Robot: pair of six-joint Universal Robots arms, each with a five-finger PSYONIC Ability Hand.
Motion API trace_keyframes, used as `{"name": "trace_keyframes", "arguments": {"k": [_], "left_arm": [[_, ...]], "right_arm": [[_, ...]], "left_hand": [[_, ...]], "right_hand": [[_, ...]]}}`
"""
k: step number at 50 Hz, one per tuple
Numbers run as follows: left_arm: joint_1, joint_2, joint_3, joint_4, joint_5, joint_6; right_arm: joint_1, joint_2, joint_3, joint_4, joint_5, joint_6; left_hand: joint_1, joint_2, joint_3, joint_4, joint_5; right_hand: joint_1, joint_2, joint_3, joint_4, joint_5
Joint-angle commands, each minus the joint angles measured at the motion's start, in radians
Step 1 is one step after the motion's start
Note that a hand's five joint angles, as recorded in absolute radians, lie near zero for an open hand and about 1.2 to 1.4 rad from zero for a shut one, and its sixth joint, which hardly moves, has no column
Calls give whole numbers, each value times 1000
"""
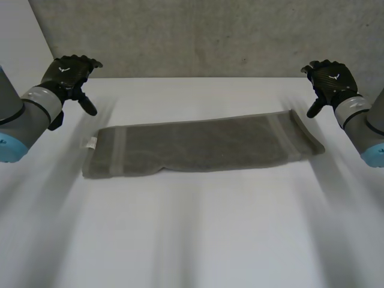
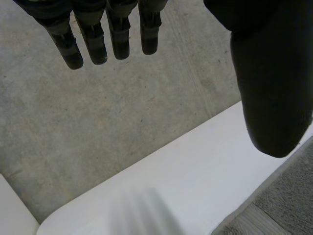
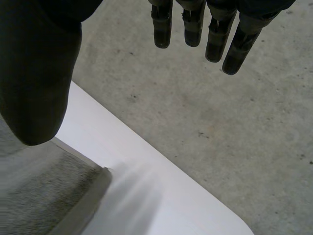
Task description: Fold the towel.
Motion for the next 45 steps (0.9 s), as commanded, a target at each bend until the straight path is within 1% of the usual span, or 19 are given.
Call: {"name": "trace_keyframes", "arguments": {"k": [1,4,6,8,12,13,15,21,23,24,26,32,33,34,35,36,40,43,45], "left_arm": [[-7,72,-193,-25,4,6],[-10,92,-247,-29,4,13],[-16,124,-339,-27,4,41],[-16,135,-376,-27,4,59],[-18,144,-456,-24,2,104],[-18,144,-456,-24,2,104],[-18,144,-471,-24,2,108],[-18,141,-523,-15,-1,108],[-18,140,-534,-13,-1,108],[-18,140,-543,-10,-1,108],[-18,138,-549,-6,-1,108],[-15,140,-572,7,-3,108],[-15,143,-574,8,-4,108],[-15,143,-574,8,-4,108],[-15,146,-574,8,-4,108],[-15,146,-574,8,-4,108],[-10,164,-575,8,-4,105],[-7,169,-576,8,-4,104],[-5,172,-576,8,-4,104]], "right_arm": [[-2,-112,143,84,-64,-31],[-2,-135,198,145,-83,-81],[-2,-140,226,170,-86,-114],[-3,-140,249,179,-89,-151],[-22,-138,300,182,-114,-244],[-22,-138,300,182,-114,-244],[-48,-125,312,182,-130,-287],[-63,-89,312,178,-154,-327],[-75,-71,307,161,-158,-341],[-76,-71,307,161,-158,-341],[-79,-51,304,129,-157,-353],[-77,-14,297,95,-146,-358],[-79,-6,294,95,-146,-359],[-83,-3,294,95,-147,-361],[-83,-3,294,95,-147,-361],[-88,-12,294,95,-147,-361],[-120,-22,294,106,-147,-361],[-155,-59,315,112,-163,-361],[-209,-112,341,118,-169,-372]], "left_hand": [[-44,5,-43,-50,26],[-44,5,-43,-50,26],[-44,5,-43,-50,26],[-38,11,-43,-50,32],[-20,29,-43,-50,50],[-20,29,-43,-50,50],[-17,32,-43,-50,53],[24,73,-43,-50,94],[38,88,-43,-50,109],[41,90,-43,-50,111],[41,91,-43,-50,111],[41,91,-43,-50,111],[41,91,-43,-50,111],[41,91,-43,-50,111],[41,91,-43,-50,111],[41,91,-43,-50,111],[41,91,-43,-50,111],[41,91,-43,-50,111],[41,91,-43,-50,111]], "right_hand": [[-65,-82,-7,-60,-63],[-65,-82,-7,-60,-63],[-65,-82,-7,-60,-63],[-61,-77,-7,-60,-59],[106,89,-7,-60,108],[107,90,-7,-60,108],[235,218,-7,-60,237],[274,257,-7,-60,276],[373,357,-7,-60,375],[374,357,-7,-60,376],[514,497,-7,-60,516],[574,557,-7,-60,575],[716,699,-7,-60,718],[962,945,-7,-60,963],[964,947,-7,-60,966],[1155,1138,-7,-60,1156],[1157,1140,-7,-60,1158],[1157,1140,-7,-60,1158],[1157,1140,-7,-60,1158]]}}
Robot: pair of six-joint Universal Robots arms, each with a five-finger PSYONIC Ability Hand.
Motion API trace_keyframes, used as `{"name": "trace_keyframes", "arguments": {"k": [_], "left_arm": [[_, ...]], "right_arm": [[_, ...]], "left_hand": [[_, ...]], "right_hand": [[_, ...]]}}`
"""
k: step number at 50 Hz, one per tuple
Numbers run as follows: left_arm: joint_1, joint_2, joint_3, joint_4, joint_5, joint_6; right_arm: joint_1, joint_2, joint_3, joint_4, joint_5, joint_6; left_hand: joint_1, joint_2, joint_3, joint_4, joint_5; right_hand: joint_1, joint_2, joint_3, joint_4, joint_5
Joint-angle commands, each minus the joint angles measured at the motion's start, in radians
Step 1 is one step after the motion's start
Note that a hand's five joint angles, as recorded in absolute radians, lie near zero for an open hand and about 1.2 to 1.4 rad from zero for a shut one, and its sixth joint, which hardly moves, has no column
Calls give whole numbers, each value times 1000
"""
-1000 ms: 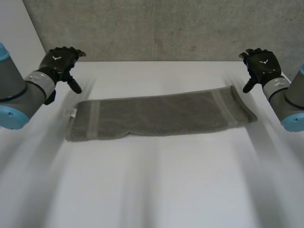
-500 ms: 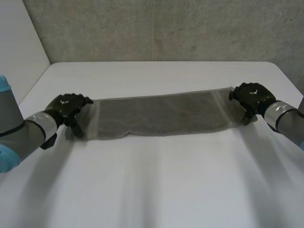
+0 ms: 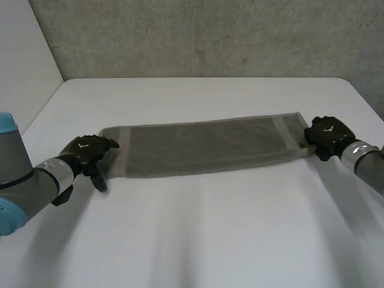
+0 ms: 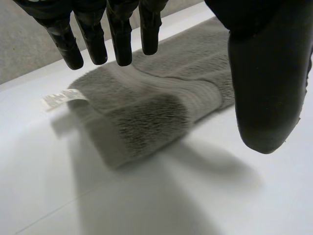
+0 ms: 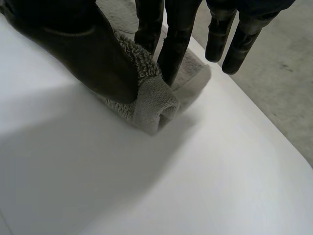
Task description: Fold the towel.
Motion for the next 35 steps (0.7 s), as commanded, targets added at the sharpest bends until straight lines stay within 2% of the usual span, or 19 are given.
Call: {"name": "trace_keyframes", "arguments": {"k": [1,6,8,14,16,17,19,20,21,22,24,25,27,28,29,30,32,33,35], "left_arm": [[8,18,-1,-1,0,-3],[8,29,-3,-1,-1,-3],[8,37,-6,-1,-2,-3],[11,67,-23,1,3,-3],[9,72,-24,1,3,-3],[8,77,-29,1,3,-3],[6,81,-32,1,3,-3],[6,81,-32,1,3,-3],[5,86,-35,1,2,-4],[5,89,-39,1,2,-4],[3,93,-42,1,2,-6],[2,96,-44,4,0,-6],[2,100,-47,7,-1,-7],[2,104,-50,10,-2,-7],[2,104,-50,10,-2,-7],[2,107,-52,13,-2,-9],[2,109,-52,16,-2,-9],[0,112,-52,16,-2,-9],[-1,112,-52,16,-2,-9]], "right_arm": [[-96,-90,44,18,-18,-10],[-208,-147,61,38,-49,-96],[-257,-169,42,70,-60,-174],[-228,-228,-5,100,-63,-183],[-141,-268,-19,94,-68,-113],[-140,-268,-19,94,-68,-113],[-1,-291,-30,74,-64,-44],[-1,-291,-30,74,-64,-44],[84,-294,-39,52,-60,-23],[85,-294,-39,52,-60,-22],[252,-291,-54,-4,-49,4],[253,-291,-54,-5,-49,4],[393,-273,-59,-49,-28,10],[394,-273,-59,-49,-28,10],[459,-247,-62,-67,-14,11],[460,-247,-62,-68,-14,11],[583,-174,-83,-92,20,10],[584,-173,-83,-92,20,10],[662,-98,-112,-95,35,10]], "left_hand": [[39,20,-43,-50,10],[39,20,-43,-50,10],[39,20,-43,-50,10],[39,20,-43,-50,10],[39,20,-43,-50,10],[39,20,-43,-50,10],[39,20,-43,-50,10],[39,20,-43,-50,10],[39,20,-43,-50,10],[39,20,-43,-50,10],[39,20,-43,-50,10],[39,20,-43,-50,10],[39,20,-43,-50,10],[39,20,-43,-50,10],[39,20,-43,-50,10],[39,20,-43,-50,10],[39,20,-43,-50,10],[39,20,-43,-50,10],[39,20,-43,-50,10]], "right_hand": [[97,113,-7,-60,77],[97,113,-7,-60,77],[97,113,-7,-60,77],[97,113,-7,-60,77],[97,113,-7,-60,77],[97,113,-7,-60,77],[97,113,-7,-60,77],[97,113,-7,-60,77],[97,113,-7,-60,77],[97,113,-7,-60,77],[97,113,-7,-60,77],[97,113,-7,-60,77],[97,113,-7,-60,77],[97,113,-7,-60,77],[97,113,-7,-60,77],[97,113,-7,-60,77],[97,113,-7,-60,77],[97,113,-7,-60,77],[97,113,-7,-60,77]]}}
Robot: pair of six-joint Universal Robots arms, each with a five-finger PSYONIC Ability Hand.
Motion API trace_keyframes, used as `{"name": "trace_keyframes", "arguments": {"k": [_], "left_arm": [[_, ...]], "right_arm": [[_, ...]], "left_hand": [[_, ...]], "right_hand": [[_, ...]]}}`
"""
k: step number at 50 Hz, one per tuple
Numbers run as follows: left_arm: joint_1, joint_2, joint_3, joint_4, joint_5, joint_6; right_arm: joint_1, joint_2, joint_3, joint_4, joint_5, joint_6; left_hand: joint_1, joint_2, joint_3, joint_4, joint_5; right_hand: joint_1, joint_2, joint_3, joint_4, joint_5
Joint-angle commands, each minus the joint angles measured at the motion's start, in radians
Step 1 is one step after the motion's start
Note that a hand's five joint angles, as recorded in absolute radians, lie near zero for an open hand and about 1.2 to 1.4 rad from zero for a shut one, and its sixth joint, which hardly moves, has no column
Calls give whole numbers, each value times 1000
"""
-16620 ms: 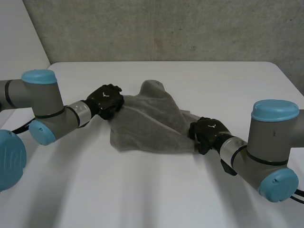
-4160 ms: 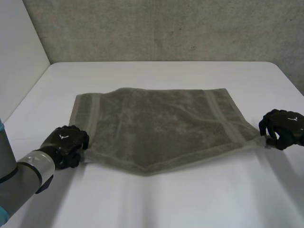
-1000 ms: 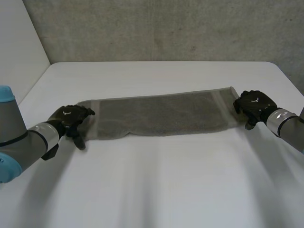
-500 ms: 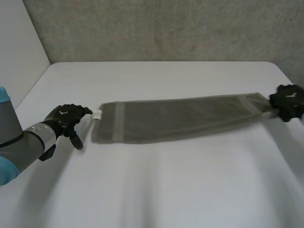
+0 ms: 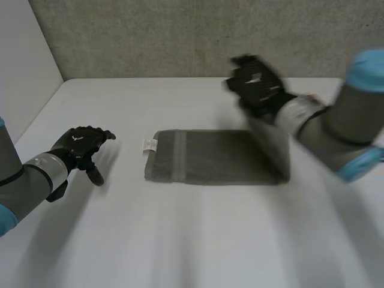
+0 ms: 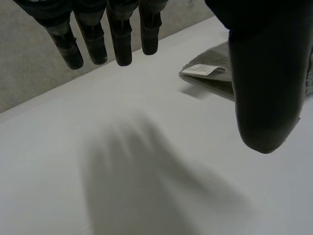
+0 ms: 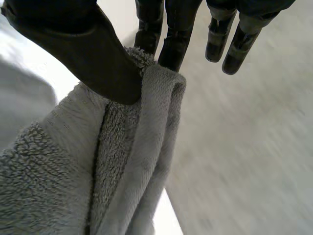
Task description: Fold the towel.
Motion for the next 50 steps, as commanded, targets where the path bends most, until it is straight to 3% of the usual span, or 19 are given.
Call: {"name": "trace_keyframes", "arguments": {"k": [1,2,3,4,5,8,14,17,22,26,33,39,45,48,50], "left_arm": [[-5,8,-3,8,-1,-1],[-5,8,-3,8,-1,-1],[-8,8,-3,8,-1,-1],[-8,8,-3,8,-1,-1],[-9,8,-3,11,-1,-1],[-20,6,-3,17,-1,-3],[-58,-1,11,30,-2,-4],[-93,-1,29,33,-2,-13],[-171,-7,83,31,-4,-70],[-213,-10,123,31,-7,-126],[-349,-46,212,28,-8,-312],[-411,-101,269,37,-5,-463],[-466,-207,326,40,-27,-483],[-469,-228,336,40,-45,-483],[-468,-262,358,48,-102,-480]], "right_arm": [[229,152,-48,-40,54,-4],[252,196,-66,-40,65,-4],[273,248,-96,-33,86,-6],[274,249,-97,-33,86,-6],[289,284,-119,-21,118,-10],[303,309,-139,4,195,-17],[289,228,-89,27,254,23],[272,184,-52,30,255,48],[122,11,112,61,247,164],[71,-23,173,76,247,215],[-59,-102,333,115,232,233],[-102,-107,402,111,200,232],[-119,-93,454,69,186,238],[-122,-83,482,11,183,240],[-124,-69,492,-14,182,241]], "left_hand": [[36,17,-43,-50,7],[36,17,-43,-50,7],[36,17,-43,-50,7],[36,17,-43,-50,7],[36,17,-43,-50,7],[36,17,-43,-50,7],[33,14,-43,-50,4],[33,14,-43,-50,4],[36,17,-43,-50,7],[36,17,-43,-50,7],[36,17,-43,-50,7],[39,20,-43,-50,10],[68,49,-43,-50,39],[83,64,-43,-50,54],[106,87,-43,-50,77]], "right_hand": [[89,92,-7,-60,72],[89,92,-7,-60,72],[-192,-189,-7,-60,-209],[-195,-191,-7,-60,-212],[-1133,-1129,-7,-60,-1150],[-1133,-1129,-7,-60,-1150],[-1133,-1129,-7,-60,-1150],[-1133,-1129,-7,-60,-1150],[-1133,-1129,-7,-60,-1150],[-1133,-1129,-7,-60,-1150],[-1133,-1129,-7,-60,-1150],[-1133,-1129,-7,-60,-1150],[-1111,-1107,-7,-60,-1128],[-927,-923,-7,-60,-944],[-826,-823,-7,-60,-843]]}}
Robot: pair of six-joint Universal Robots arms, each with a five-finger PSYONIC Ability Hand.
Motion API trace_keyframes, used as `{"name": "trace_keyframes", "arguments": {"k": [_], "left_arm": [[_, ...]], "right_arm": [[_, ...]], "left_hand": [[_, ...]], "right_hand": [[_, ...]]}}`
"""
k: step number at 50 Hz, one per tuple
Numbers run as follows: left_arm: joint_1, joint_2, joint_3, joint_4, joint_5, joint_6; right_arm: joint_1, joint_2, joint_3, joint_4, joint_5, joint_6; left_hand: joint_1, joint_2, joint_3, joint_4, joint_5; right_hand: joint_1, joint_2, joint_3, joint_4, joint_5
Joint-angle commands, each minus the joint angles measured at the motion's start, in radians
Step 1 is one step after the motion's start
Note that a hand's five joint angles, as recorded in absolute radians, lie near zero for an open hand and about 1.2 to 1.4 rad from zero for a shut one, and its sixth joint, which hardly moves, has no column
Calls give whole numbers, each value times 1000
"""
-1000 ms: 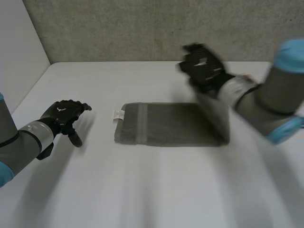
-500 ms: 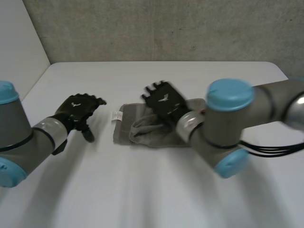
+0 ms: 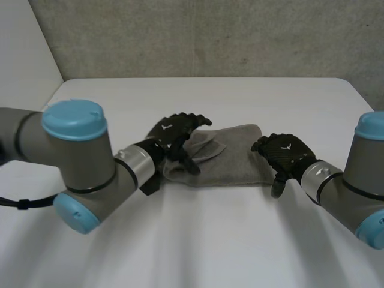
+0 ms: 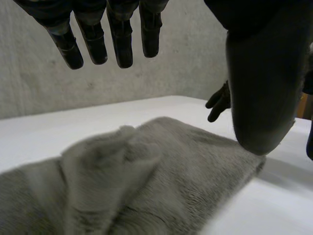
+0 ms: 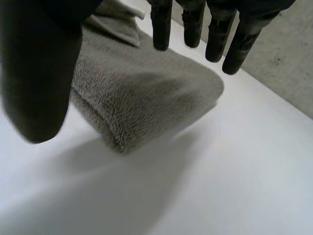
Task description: Fold the towel.
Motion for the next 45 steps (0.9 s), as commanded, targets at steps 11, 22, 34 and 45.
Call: {"name": "trace_keyframes", "arguments": {"k": [11,22,34,45], "left_arm": [[-10,-164,58,75,-155,30],[30,-149,62,123,-251,73],[116,-152,41,154,-276,114],[99,-126,-38,135,-265,117]], "right_arm": [[-7,118,28,-156,-6,32],[-6,141,28,-195,-6,84],[-10,104,66,-179,-10,81],[-33,9,95,-166,-44,64]], "left_hand": [[91,76,-43,-50,65],[91,76,-43,-50,65],[91,76,-43,-50,65],[91,76,-43,-50,65]], "right_hand": [[525,527,-7,-60,530],[1105,1107,-7,-60,1110],[1105,1107,-7,-60,1110],[1105,1107,-7,-60,1110]]}}
